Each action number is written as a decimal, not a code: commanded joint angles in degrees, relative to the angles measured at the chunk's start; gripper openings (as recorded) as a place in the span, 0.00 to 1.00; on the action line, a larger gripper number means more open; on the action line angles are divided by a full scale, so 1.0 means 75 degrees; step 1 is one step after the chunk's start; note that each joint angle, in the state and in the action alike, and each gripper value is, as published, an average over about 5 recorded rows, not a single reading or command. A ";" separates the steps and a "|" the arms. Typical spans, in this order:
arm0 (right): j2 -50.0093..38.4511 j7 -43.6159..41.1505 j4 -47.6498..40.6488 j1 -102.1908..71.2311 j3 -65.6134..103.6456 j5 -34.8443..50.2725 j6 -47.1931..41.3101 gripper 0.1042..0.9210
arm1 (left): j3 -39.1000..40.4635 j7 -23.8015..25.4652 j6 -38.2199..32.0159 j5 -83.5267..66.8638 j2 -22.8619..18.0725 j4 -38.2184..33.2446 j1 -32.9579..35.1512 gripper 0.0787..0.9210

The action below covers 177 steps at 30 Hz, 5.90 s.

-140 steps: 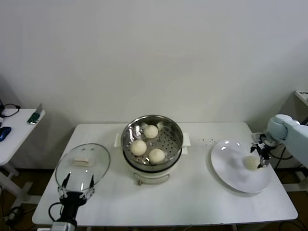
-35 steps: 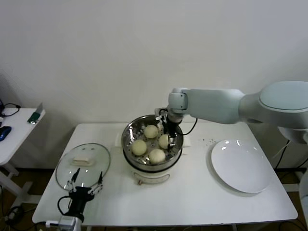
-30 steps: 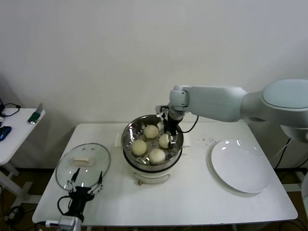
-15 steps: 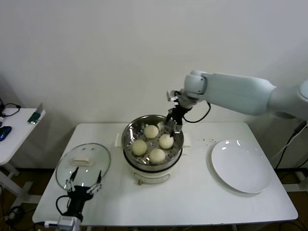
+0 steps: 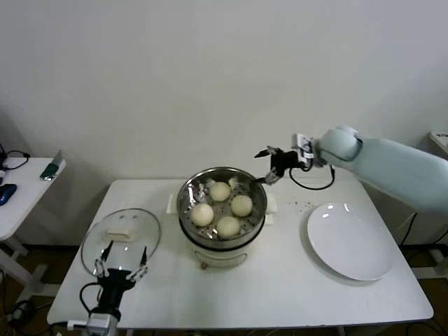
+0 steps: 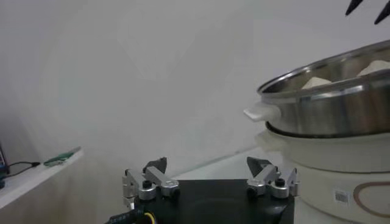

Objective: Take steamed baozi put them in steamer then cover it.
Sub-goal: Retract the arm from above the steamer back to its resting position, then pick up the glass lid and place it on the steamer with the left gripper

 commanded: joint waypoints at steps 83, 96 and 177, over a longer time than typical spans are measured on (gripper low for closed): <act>0.3743 0.2288 0.2447 -1.4018 1.4414 -0.2824 0.1676 0.88 | -0.0035 -0.1266 -0.0138 0.9704 0.1162 0.5709 -0.4382 0.81; 0.3682 0.2424 0.2311 -1.3460 1.4056 -0.3205 0.1637 0.88 | -0.0043 -0.1072 -0.0194 0.9138 0.1325 0.5175 -0.4053 0.37; 0.3314 0.2465 0.0843 -1.1793 1.3439 -0.3651 0.1851 0.88 | 0.6359 0.2586 0.6531 0.9690 -0.0064 0.1827 -0.6706 0.09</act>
